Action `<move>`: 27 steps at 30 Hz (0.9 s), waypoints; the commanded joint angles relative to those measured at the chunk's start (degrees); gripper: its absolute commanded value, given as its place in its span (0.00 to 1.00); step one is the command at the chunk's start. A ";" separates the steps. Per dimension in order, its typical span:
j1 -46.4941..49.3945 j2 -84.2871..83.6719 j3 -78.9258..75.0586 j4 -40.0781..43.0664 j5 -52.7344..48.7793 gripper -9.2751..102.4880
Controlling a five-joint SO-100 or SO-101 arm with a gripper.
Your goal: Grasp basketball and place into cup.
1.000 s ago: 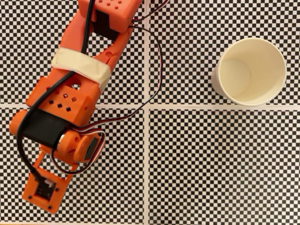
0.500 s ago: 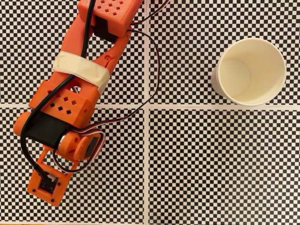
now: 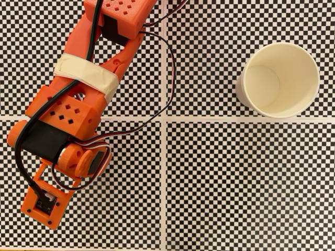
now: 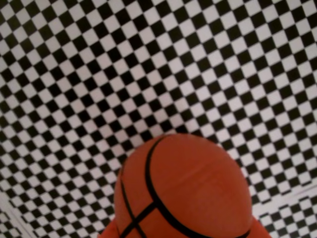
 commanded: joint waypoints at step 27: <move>-11.16 91.58 84.38 -5.89 -2.02 0.19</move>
